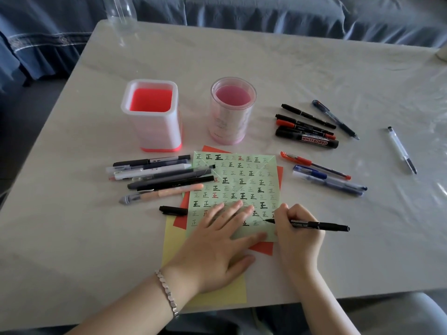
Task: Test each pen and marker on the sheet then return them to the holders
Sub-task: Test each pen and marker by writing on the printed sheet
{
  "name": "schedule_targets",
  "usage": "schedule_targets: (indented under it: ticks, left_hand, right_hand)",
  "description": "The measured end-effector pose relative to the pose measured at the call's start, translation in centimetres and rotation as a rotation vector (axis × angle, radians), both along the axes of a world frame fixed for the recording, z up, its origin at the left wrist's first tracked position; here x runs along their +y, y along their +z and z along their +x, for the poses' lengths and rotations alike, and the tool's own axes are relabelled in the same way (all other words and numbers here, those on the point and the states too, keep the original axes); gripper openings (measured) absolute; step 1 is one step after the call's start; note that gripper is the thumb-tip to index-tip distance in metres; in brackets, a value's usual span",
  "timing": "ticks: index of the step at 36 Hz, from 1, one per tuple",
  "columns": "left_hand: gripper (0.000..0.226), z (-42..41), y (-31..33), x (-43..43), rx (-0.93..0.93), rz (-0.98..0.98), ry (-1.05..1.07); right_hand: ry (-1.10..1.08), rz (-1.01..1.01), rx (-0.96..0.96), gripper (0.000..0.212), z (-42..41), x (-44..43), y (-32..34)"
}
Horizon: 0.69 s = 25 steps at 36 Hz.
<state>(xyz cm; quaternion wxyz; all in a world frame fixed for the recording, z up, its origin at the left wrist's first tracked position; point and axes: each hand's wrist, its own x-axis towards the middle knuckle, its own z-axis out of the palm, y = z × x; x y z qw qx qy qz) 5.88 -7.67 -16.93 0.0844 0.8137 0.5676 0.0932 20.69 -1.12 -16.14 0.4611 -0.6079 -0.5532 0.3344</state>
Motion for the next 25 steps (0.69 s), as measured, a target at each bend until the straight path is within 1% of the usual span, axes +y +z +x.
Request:
schedule_targets:
  ticks: [19,25]
  left_hand:
    - [0.040,0.00,-0.04,-0.04,-0.008,-0.007,-0.001]
    - [0.040,-0.03,-0.01,-0.05,-0.023,-0.012,0.000]
  right_hand:
    - [-0.021,0.019,0.002,0.043,-0.10,-0.06,-0.10]
    - [-0.049,0.005,0.024,0.039,-0.15,-0.02,0.06]
